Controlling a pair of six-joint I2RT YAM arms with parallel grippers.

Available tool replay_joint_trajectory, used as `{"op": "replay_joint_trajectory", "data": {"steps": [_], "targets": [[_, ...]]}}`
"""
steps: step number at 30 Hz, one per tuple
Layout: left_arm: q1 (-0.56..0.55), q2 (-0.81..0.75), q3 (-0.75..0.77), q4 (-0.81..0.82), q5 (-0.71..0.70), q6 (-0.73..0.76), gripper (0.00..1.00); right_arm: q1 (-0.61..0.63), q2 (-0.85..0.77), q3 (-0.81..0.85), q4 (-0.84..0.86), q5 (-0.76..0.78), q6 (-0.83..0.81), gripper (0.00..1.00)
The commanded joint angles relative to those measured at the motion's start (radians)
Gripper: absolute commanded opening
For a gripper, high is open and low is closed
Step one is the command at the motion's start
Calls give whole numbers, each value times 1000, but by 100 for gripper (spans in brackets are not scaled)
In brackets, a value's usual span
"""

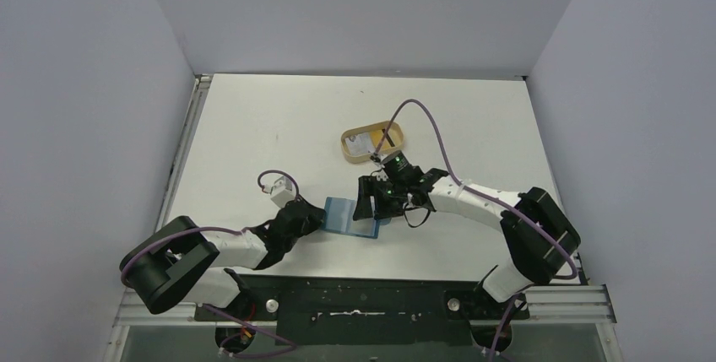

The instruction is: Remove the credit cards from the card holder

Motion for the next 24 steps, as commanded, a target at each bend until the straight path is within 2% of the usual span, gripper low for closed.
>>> {"op": "replay_joint_trajectory", "data": {"steps": [1, 6, 24], "targets": [[-7, 24, -2, -89, 0, 23, 0, -5, -6, -34, 205, 32, 97, 66], [-8, 9, -8, -94, -2, 20, 0, -4, 50, -65, 322, 37, 151, 66], [-12, 9, -6, -104, -3, 20, 0, -29, -5, -162, 272, 60, 124, 66]]}}
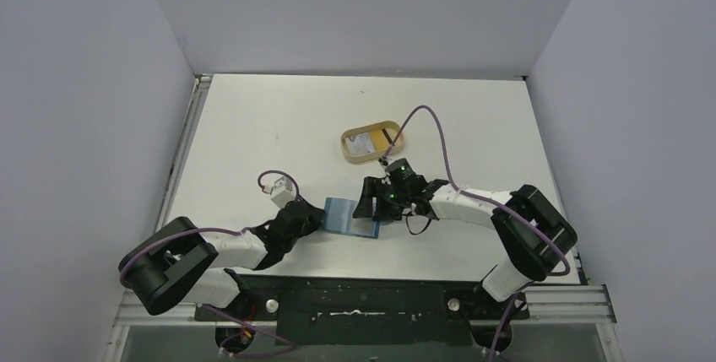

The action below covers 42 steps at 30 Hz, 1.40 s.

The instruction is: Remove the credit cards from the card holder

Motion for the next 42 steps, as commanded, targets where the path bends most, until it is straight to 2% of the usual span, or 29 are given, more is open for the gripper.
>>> {"op": "replay_joint_trajectory", "data": {"steps": [1, 15, 24, 42], "targets": [[-7, 15, -7, -92, -1, 20, 0, -6, -35, -27, 8, 24, -13, 66], [-9, 21, 0, -100, -3, 18, 0, 11, -14, -56, 42, 15, 4, 66], [-9, 21, 1, -102, -1, 18, 0, 49, 19, 3, 117, 3, 43, 66], [-8, 15, -2, -103, 1, 20, 0, 98, 17, 94, 141, 28, 52, 66]]}}
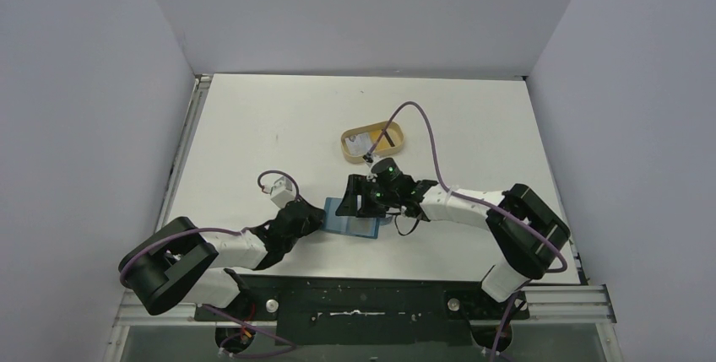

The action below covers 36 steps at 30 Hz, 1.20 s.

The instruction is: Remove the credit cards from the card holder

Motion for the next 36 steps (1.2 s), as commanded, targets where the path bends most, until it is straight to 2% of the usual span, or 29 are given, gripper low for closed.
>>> {"op": "replay_joint_trajectory", "data": {"steps": [1, 6, 15, 23, 36], "targets": [[-9, 10, -5, -105, 3, 20, 0, 9, -25, 34, 33, 39, -7, 66], [-9, 7, -7, -105, 2, 17, 0, -11, -104, -27, -26, 86, -36, 66], [-8, 3, -8, -109, 2, 17, 0, -16, -142, -102, -127, 142, -47, 67], [-10, 7, -7, -110, 2, 15, 0, -11, -89, -118, -84, 136, -27, 67], [-10, 4, -8, -111, 0, 13, 0, 53, 12, -52, 46, 105, 15, 67]]}}
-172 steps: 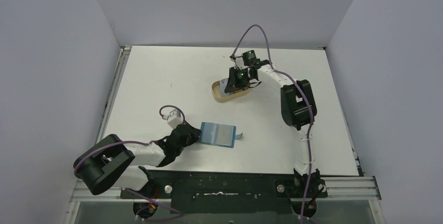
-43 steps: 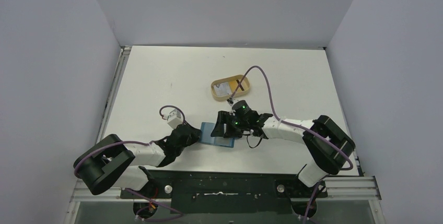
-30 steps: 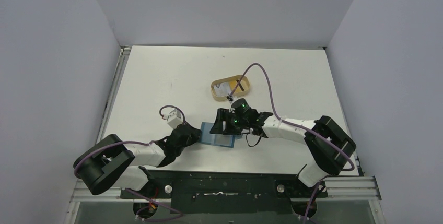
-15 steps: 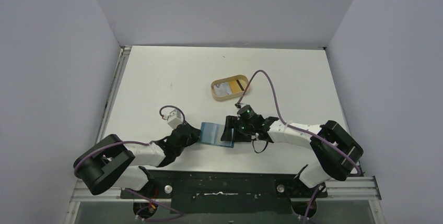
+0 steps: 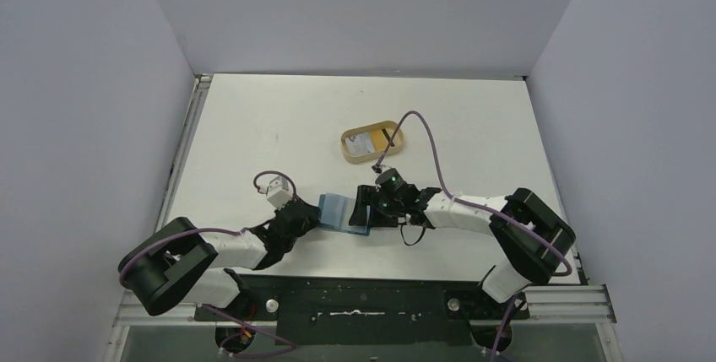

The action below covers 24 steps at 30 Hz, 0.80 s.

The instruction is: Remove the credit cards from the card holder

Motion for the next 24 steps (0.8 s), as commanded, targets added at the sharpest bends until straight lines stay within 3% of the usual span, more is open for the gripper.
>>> {"op": "replay_joint_trajectory", "data": {"steps": [1, 13, 24], "targets": [[-10, 7, -8, -98, 69, 12, 0, 42, 51, 36, 135, -11, 21, 67], [-11, 18, -3, -92, 78, 17, 0, 52, 103, 96, 242, -37, 27, 66], [-11, 28, 2, -87, 82, 18, 0, 52, -41, 137, 245, -44, -4, 66]]}}
